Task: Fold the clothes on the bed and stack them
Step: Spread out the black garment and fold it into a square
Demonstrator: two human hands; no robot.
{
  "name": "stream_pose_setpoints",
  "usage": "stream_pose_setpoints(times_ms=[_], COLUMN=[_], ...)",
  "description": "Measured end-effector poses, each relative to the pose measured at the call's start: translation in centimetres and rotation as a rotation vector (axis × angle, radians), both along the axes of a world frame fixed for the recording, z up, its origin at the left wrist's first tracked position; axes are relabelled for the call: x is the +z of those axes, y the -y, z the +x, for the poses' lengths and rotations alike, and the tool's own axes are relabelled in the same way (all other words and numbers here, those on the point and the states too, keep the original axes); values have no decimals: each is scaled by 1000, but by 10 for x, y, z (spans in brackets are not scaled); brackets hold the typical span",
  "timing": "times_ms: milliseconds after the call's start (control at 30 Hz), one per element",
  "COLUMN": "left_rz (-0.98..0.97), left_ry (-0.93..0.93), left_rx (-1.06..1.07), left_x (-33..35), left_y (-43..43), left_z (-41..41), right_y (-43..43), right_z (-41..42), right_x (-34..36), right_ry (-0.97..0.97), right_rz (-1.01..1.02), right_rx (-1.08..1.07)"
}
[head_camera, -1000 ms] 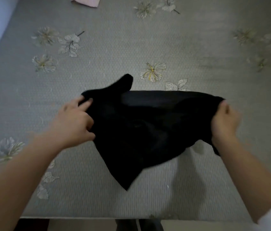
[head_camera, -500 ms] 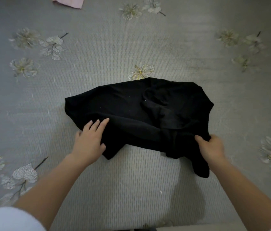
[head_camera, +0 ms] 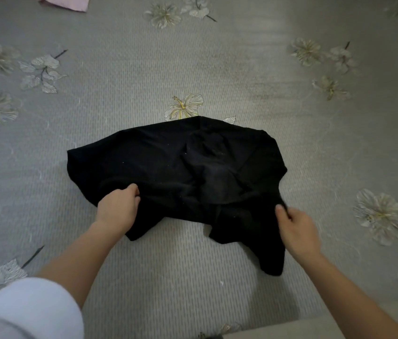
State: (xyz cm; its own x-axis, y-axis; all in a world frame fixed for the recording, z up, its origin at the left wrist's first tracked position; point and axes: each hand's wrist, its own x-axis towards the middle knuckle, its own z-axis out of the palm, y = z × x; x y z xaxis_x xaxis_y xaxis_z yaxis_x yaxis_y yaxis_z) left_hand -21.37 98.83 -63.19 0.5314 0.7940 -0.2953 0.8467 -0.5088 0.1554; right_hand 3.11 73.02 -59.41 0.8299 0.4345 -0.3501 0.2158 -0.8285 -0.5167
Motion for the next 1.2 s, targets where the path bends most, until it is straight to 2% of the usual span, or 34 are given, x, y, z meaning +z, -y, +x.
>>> stream_pose_setpoints(times_ms=[67, 133, 200, 300, 400, 467, 533, 633, 733, 833, 933, 1000, 1033, 1100, 1200], left_rz=[78, 145, 142, -100, -330, -431, -586, -741, -807, -942, -715, -607, -584, -574, -603], left_ry=[120, 261, 345, 364, 341, 329, 349, 431, 552, 733, 973, 1085, 1069, 909, 715], left_rx=[94, 260, 322, 254, 291, 405, 514, 585, 747, 985, 1124, 1177, 1173, 1052, 657], left_x=[10, 24, 35, 46, 38, 26, 13, -1, -7, -4, -3, -6, -8, -10, -8], left_y=[-17, -40, -61, -62, -21, 17, 53, 85, 94, 92, 82, 77, 77, 88, 133], left_z=[1, 2, 6, 16, 24, 22, 18, 13, 14, 14, 5, -4, -7, -10, -5], right_y=[3, 2, -3, -14, -22, -26, -26, -31, -42, -56, -64, -65, -65, -64, -67], right_z=[6, 10, 4, -15, -31, -36, -32, -18, -6, 4, 15, 21, 21, 18, 2], right_x=[7, 12, 14, 12, 7, 0, -11, -22, -37, -47, -54, -55, -55, -55, -55], right_ry=[7, -139, -380, -726, -818, -726, -458, -81, 113, 197, 223, 341, 399, 437, 329], right_rz=[263, 425, 441, 296, 80, 40, 22, -22, -129, -323, -458, -508, -517, -510, -367], right_rx=[-271, -438, -391, -188, 10, -11, -29, 112, 365, 454, 485, 599, 668, 796, 806])
